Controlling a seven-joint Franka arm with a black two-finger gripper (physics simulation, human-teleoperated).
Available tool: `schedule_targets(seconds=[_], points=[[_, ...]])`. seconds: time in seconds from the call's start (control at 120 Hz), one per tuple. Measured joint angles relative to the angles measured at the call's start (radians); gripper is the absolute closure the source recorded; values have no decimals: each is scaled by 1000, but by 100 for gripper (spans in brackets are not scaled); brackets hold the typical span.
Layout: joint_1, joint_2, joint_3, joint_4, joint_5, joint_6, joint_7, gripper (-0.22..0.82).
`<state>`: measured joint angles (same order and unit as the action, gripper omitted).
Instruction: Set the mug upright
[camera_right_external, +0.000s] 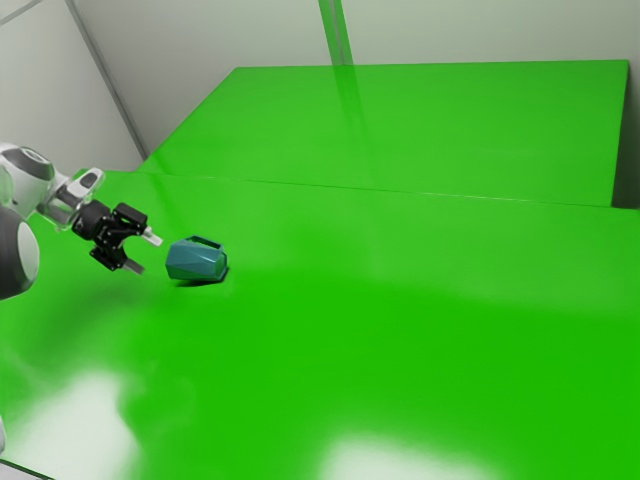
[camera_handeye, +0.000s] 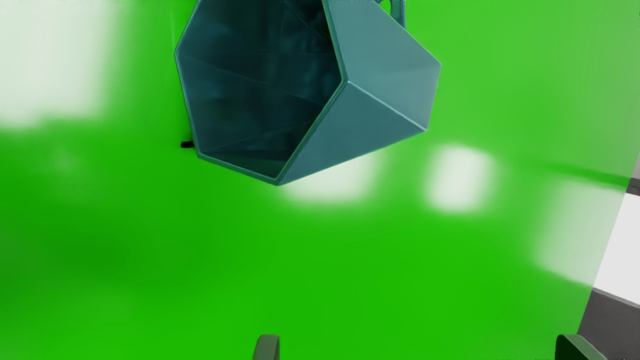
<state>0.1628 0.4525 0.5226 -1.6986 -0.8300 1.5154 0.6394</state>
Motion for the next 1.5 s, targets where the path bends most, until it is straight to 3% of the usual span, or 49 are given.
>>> schedule_targets(seconds=[0.325, 1.283, 1.5], points=[[-28, 95, 0, 129, -85, 50, 118, 0], [-36, 195, 0, 112, -205, 94, 250, 0], [-37, 200, 0, 94, -230, 89, 260, 9]])
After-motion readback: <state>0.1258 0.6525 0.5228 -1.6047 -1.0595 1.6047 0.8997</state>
